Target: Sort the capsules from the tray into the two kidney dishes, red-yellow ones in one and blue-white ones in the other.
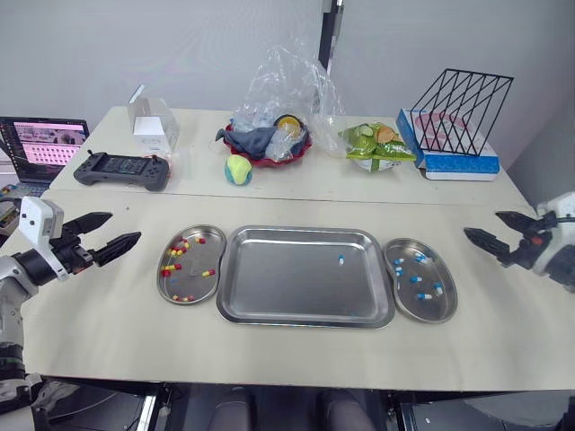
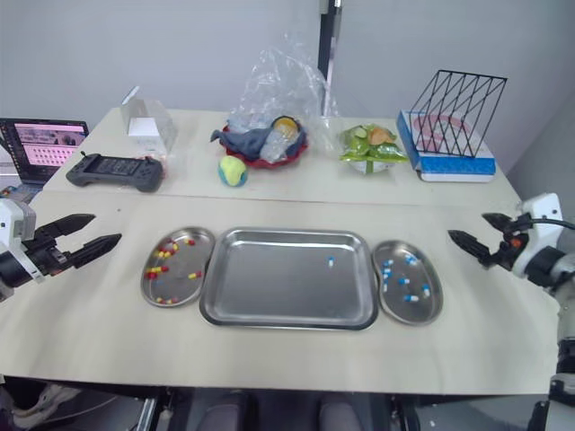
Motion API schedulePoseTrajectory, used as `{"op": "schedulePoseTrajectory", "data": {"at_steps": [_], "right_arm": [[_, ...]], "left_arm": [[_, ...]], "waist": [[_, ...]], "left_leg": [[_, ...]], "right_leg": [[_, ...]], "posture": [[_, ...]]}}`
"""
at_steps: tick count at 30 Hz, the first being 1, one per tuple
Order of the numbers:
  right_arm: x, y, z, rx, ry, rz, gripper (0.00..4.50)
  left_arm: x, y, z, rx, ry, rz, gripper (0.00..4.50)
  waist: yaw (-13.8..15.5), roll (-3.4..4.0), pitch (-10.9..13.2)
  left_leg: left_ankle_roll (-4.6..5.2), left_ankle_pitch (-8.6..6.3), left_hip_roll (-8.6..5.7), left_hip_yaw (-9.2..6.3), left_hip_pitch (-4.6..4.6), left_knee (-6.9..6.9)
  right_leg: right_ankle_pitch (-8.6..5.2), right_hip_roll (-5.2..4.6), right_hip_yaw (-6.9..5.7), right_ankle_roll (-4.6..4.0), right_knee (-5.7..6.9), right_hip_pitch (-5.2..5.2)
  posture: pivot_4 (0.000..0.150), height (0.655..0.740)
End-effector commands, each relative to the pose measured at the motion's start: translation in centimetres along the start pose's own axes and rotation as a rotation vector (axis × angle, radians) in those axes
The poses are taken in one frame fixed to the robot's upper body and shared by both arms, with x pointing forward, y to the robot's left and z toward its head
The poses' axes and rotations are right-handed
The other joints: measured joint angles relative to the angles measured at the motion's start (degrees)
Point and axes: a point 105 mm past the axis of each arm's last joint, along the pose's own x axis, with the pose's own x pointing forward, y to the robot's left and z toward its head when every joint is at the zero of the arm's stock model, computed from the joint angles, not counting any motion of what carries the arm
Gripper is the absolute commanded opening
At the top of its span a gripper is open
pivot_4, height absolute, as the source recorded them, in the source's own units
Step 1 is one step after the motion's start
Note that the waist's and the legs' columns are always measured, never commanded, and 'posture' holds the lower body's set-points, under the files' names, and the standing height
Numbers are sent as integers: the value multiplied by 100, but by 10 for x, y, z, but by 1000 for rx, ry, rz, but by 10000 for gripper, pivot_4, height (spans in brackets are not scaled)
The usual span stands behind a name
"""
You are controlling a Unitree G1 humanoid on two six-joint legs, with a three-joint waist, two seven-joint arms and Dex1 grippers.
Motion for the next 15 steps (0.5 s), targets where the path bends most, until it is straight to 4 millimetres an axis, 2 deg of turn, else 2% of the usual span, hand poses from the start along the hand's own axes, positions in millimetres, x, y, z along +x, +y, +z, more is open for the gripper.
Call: {"op": "schedulePoseTrajectory", "data": {"at_steps": [1, 3, 5, 6, 9, 12, 15], "right_arm": [[19, 27, 24, -41, -73, 58, 44768], [39, 54, 30, -48, -90, 90, 44768], [61, 97, 37, -81, -119, 158, 44768], [66, 110, 40, -87, -130, 175, 44768], [76, 127, 39, -64, -122, 144, 44768], [85, 155, 31, -46, -79, 155, 44768], [87, 165, 24, -66, -42, 148, 44768]], "left_arm": [[3, -4, 23, 58, -31, -33, 45000], [8, -8, 29, 65, -38, -56, 45000], [14, -13, 34, 75, -46, -78, 45000], [15, -14, 35, 76, -49, -83, 45000], [17, -18, 37, 75, -50, -93, 45000], [18, -18, 29, 96, 2, -81, 45000], [19, -18, 29, 86, -11, -80, 45000]], "waist": [[-3, 0, 0], [-3, 0, 0], [-8, 0, 0], [-9, 0, 0], [3, 0, 0], [53, -4, -1], [53, -4, -1]], "left_leg": [[0, 0, 0, -1, 0, 0], [0, 0, 0, -1, -2, 0], [0, 0, 1, -1, -4, 0], [0, 0, 2, -2, -4, 0], [0, 0, 1, -3, -15, 0], [0, 0, -4, -2, -18, 1], [0, 0, -3, -3, -18, 1]], "right_leg": [[0, 1, 0, 0, 1, 0], [0, 1, 0, 0, 1, -1], [0, 1, 0, 0, 3, -5], [0, 3, -1, 0, 5, -6], [0, 2, 0, 0, 7, -16], [0, -5, -3, 0, 3, -14], [0, -3, -5, 0, 3, -16]], "posture": [[1500, 7334], [1500, 7334], [1500, 7334], [1500, 7334], [1500, 7334], [1500, 7334], [1500, 7334]]}}
